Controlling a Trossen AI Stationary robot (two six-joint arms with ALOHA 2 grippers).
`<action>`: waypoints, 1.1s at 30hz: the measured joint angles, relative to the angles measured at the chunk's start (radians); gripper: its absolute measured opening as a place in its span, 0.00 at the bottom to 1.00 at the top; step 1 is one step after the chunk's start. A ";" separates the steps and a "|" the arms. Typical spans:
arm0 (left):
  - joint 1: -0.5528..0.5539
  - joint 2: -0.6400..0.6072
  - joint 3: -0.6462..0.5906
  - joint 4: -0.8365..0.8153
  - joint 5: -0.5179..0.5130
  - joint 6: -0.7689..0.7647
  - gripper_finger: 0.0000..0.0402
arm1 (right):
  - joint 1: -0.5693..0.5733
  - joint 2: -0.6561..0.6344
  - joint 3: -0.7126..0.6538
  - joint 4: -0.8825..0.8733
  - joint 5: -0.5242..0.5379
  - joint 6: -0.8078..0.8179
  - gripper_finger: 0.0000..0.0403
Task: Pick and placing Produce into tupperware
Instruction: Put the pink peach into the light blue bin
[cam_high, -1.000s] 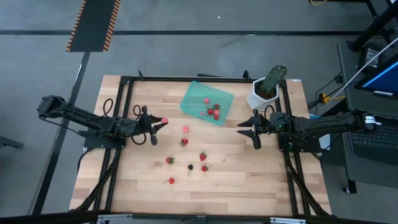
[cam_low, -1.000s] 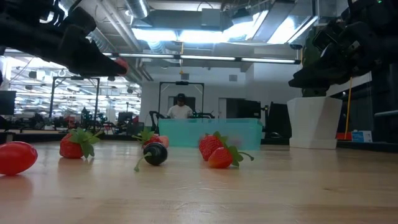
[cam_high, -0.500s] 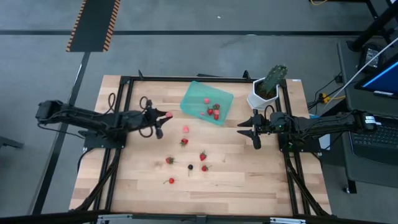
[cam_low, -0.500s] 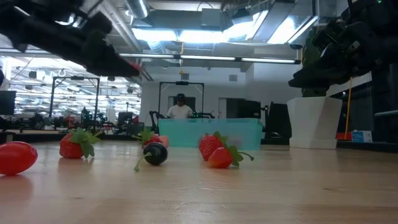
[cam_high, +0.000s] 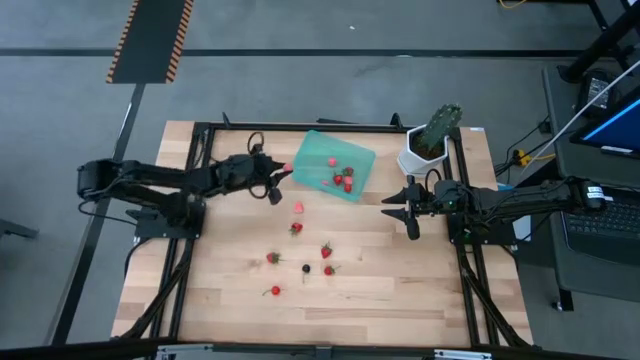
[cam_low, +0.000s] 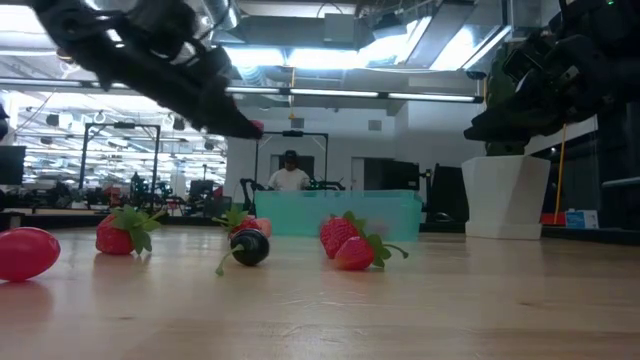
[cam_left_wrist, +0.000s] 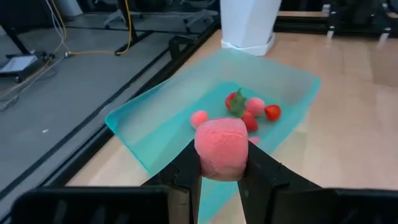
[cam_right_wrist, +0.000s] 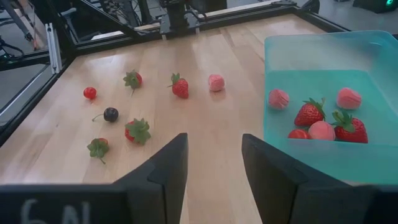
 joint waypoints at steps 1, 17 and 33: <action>0.020 0.023 0.020 -0.004 0.030 0.001 0.18 | 0.000 0.000 0.000 0.000 0.000 0.000 0.38; 0.170 0.298 0.378 -0.357 0.285 0.083 0.18 | 0.000 0.000 0.000 -0.008 0.000 0.032 0.38; 0.175 0.474 0.600 -0.621 0.348 0.168 0.18 | 0.000 0.000 0.000 -0.043 0.000 0.031 0.38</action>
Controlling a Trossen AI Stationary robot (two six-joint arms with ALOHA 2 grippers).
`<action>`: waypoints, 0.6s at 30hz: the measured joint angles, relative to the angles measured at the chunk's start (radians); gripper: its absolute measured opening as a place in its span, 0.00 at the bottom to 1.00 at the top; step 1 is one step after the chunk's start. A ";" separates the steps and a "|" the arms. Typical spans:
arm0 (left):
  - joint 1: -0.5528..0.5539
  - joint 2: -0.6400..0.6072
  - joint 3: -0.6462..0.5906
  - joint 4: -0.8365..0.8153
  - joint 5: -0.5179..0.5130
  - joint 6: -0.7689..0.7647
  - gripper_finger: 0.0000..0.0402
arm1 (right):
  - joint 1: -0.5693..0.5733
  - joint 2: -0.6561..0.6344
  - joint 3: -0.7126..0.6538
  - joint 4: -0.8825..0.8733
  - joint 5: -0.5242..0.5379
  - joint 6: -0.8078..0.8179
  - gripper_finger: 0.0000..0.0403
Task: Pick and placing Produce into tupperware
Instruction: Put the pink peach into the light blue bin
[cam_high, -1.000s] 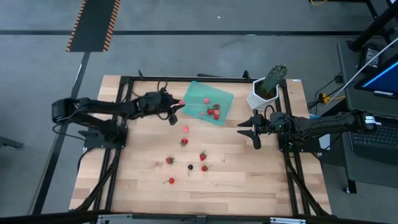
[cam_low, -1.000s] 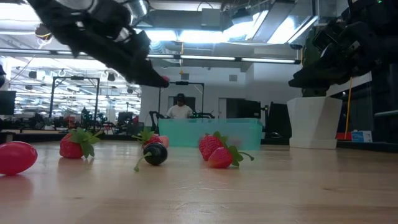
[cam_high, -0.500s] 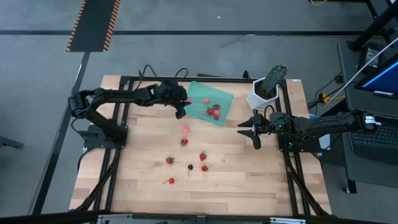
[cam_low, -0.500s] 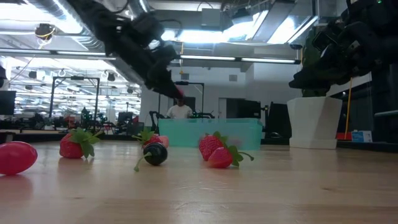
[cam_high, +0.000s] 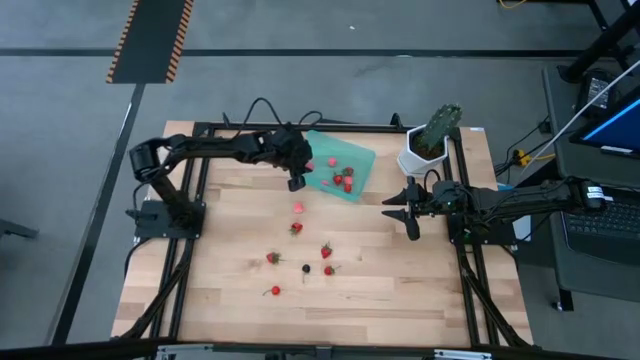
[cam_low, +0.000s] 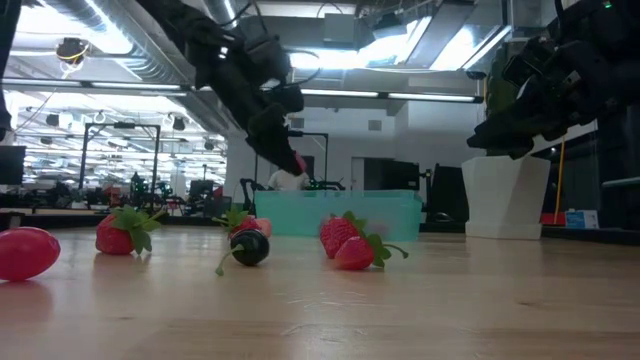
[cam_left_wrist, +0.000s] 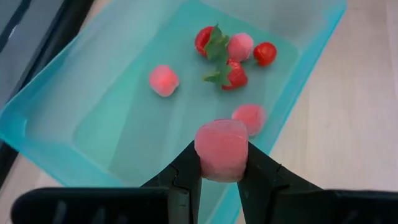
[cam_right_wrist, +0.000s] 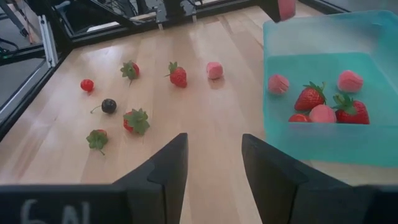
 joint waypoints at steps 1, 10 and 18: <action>0.001 0.013 0.006 -0.004 0.001 0.007 0.18 | 0.000 0.000 0.000 0.000 0.000 0.000 0.38; 0.017 0.094 0.046 -0.030 0.006 0.018 0.17 | 0.000 0.000 0.000 0.001 0.000 0.000 0.38; 0.038 0.093 0.046 -0.069 0.007 0.017 0.17 | 0.000 0.000 0.000 0.002 0.000 0.000 0.38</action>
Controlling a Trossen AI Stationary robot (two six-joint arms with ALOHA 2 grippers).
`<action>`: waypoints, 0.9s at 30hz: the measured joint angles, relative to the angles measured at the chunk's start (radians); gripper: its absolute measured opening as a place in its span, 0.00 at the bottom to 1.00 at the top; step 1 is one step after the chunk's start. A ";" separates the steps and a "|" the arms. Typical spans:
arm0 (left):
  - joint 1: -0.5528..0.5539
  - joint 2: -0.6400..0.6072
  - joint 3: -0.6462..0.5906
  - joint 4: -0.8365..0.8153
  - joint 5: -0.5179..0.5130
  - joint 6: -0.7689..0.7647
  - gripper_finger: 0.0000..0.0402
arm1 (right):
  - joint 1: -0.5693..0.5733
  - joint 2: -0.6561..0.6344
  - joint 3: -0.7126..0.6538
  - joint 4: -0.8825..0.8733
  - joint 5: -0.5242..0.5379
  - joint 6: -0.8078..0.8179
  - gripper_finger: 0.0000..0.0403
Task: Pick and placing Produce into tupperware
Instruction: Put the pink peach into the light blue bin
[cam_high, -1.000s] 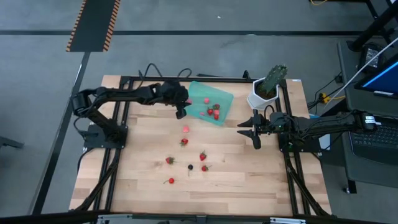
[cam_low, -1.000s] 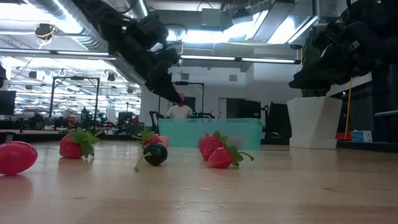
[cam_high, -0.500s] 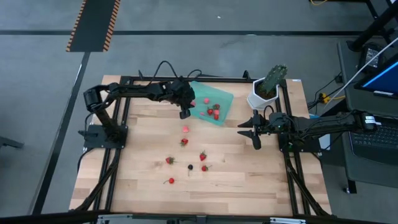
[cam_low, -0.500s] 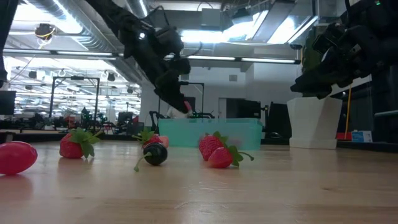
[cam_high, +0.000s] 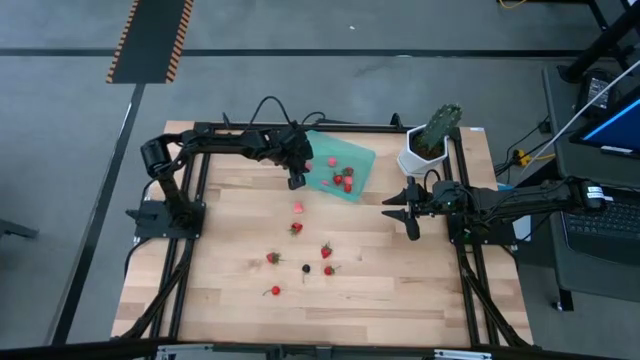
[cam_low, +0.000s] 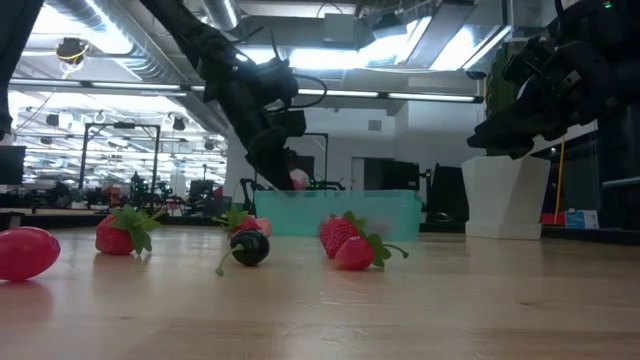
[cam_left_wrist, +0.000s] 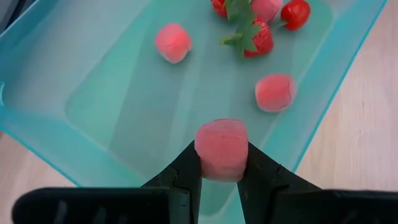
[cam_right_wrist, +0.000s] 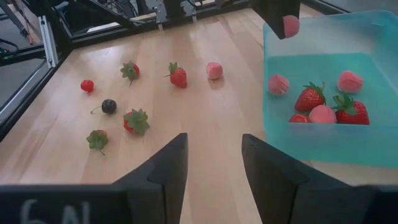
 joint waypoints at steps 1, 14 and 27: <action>0.000 0.000 0.000 -0.001 0.002 0.000 0.17 | 0.000 0.000 0.000 0.000 0.000 0.000 0.38; -0.001 0.061 0.000 0.009 0.011 0.010 0.17 | 0.000 0.000 0.000 0.001 0.000 0.000 0.38; -0.001 0.062 0.000 0.020 -0.004 -0.002 0.35 | 0.000 0.000 0.000 0.001 0.000 0.000 0.38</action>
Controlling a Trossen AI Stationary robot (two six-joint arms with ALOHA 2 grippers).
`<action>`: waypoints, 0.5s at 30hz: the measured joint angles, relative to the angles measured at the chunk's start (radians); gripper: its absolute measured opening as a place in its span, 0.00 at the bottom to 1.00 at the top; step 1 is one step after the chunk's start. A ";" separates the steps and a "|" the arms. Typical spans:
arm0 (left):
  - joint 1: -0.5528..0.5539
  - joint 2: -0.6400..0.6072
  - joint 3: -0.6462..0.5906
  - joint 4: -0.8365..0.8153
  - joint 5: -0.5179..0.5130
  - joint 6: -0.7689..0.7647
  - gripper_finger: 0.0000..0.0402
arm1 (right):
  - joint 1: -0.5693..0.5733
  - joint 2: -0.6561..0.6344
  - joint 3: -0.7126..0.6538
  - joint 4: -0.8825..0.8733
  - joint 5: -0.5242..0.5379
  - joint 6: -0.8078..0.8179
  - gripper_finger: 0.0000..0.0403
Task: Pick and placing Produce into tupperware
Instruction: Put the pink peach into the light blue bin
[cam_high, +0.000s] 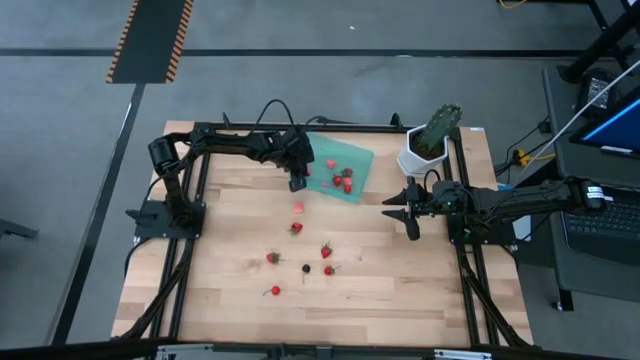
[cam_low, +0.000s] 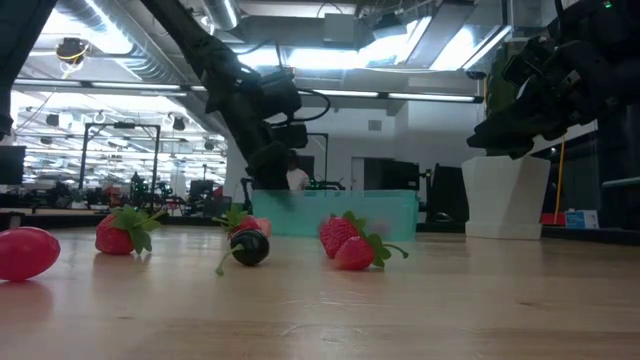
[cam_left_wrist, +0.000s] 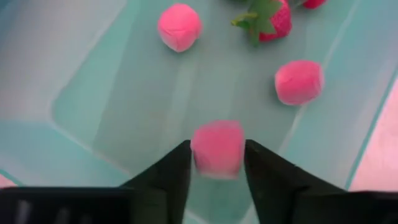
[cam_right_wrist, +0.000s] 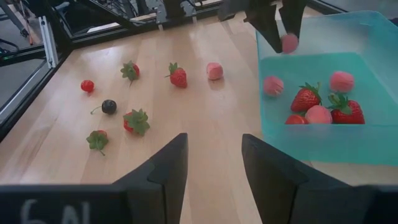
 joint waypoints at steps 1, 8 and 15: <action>0.000 0.000 0.000 0.003 -0.008 -0.001 0.39 | 0.000 0.000 0.000 0.000 0.000 0.000 0.38; -0.001 -0.001 0.000 0.003 -0.018 -0.001 0.47 | 0.000 0.000 0.000 0.000 0.000 0.000 0.38; -0.002 -0.086 -0.001 0.004 -0.017 -0.001 0.42 | 0.000 0.000 0.000 -0.001 0.000 -0.001 0.38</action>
